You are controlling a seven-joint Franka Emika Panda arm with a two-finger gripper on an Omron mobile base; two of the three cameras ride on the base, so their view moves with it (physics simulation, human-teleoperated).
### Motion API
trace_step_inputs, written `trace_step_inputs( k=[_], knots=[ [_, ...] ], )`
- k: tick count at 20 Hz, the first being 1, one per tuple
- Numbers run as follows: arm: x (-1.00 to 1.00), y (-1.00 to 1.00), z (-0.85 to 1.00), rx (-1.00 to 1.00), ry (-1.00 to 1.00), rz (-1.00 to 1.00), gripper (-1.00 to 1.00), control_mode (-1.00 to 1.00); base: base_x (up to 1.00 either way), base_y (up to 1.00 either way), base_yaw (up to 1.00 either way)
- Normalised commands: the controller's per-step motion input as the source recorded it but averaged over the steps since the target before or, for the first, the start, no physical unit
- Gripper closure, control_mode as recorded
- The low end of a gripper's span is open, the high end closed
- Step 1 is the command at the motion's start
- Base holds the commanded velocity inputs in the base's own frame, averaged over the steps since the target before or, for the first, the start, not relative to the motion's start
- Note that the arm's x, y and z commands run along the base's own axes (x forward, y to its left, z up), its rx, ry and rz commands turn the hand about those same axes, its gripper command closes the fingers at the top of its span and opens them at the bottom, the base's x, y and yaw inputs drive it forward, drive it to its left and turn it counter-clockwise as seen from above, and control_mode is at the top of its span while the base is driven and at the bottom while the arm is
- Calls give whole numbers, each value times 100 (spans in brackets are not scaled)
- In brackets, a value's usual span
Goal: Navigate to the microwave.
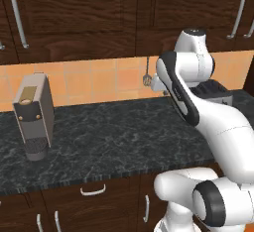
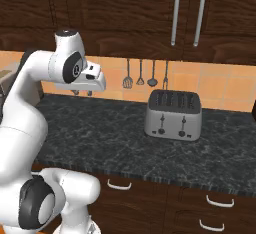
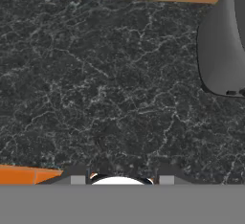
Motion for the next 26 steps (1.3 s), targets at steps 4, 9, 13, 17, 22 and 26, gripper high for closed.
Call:
trace_step_inputs(
  k=[4,9,13,17,22,26],
  knots=[
    [-74,0,0,-1,-10,1,-100,-100,0,0,0],
    [-83,0,-7,-4,-3,-5,-100,-100,0,0,0],
    [-81,0,-20,0,-6,-14,-100,-100,0,0,0],
    [-25,0,0,0,-5,-3,-100,100,-75,1,-5],
    [0,0,0,0,0,0,-100,100,-81,80,8],
    [0,0,0,0,0,0,-100,100,0,65,76]
  ],
)
